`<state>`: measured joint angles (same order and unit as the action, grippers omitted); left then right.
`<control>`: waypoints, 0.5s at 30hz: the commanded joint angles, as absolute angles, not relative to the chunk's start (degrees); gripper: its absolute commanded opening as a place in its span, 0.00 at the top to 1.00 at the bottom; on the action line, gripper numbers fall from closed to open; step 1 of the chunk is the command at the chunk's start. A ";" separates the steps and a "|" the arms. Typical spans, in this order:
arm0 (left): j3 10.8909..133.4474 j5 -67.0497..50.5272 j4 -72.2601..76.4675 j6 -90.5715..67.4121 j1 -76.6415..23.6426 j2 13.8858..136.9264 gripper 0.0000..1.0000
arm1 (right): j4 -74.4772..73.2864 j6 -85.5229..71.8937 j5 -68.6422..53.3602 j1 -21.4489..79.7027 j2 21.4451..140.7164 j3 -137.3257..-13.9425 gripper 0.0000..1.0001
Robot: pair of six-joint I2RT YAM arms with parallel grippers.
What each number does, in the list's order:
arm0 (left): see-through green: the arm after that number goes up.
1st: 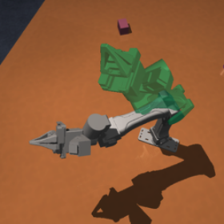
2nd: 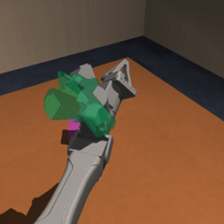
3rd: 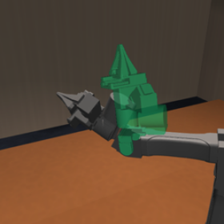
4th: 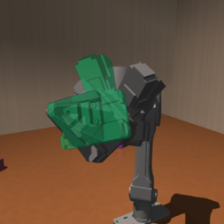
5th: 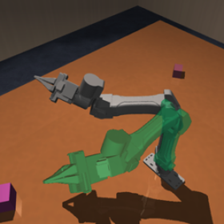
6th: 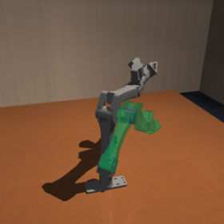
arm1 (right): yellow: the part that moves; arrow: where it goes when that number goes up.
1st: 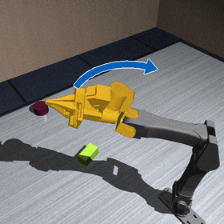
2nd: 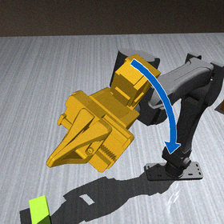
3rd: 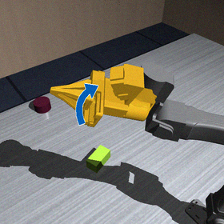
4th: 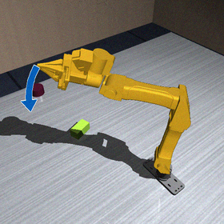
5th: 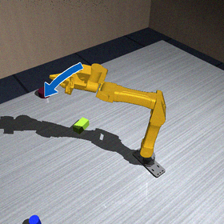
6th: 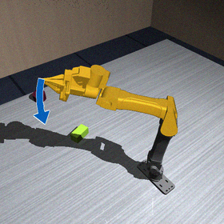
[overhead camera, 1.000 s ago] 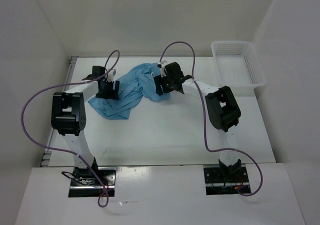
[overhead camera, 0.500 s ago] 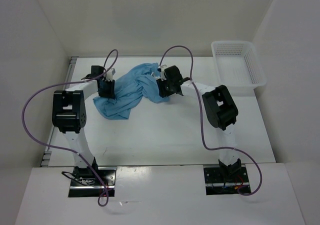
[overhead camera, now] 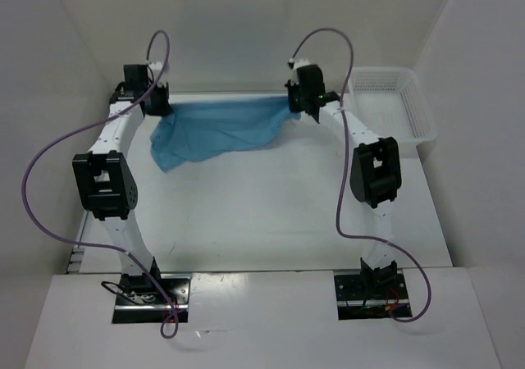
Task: Fold and stack the shorts
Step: Move the shorts to the center of the board
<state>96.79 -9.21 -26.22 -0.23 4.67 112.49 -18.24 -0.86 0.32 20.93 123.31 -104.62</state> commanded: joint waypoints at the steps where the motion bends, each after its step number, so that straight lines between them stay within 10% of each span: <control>1: 106.33 -7.82 -26.10 0.00 5.36 106.88 1.00 | -17.75 4.20 9.66 19.07 114.53 -114.07 1.00; 8: 114.79 -8.34 -27.86 0.00 5.36 103.28 1.00 | -15.57 9.74 12.30 19.07 104.27 -113.40 1.00; 15: 80.46 -10.28 -31.64 0.00 0.71 88.18 0.83 | -6.08 20.38 8.87 29.77 85.71 -80.29 1.00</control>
<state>92.40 -11.00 -26.02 -0.21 1.93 91.33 -11.07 13.04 7.53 23.42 90.70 -90.94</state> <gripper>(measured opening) 0.157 0.056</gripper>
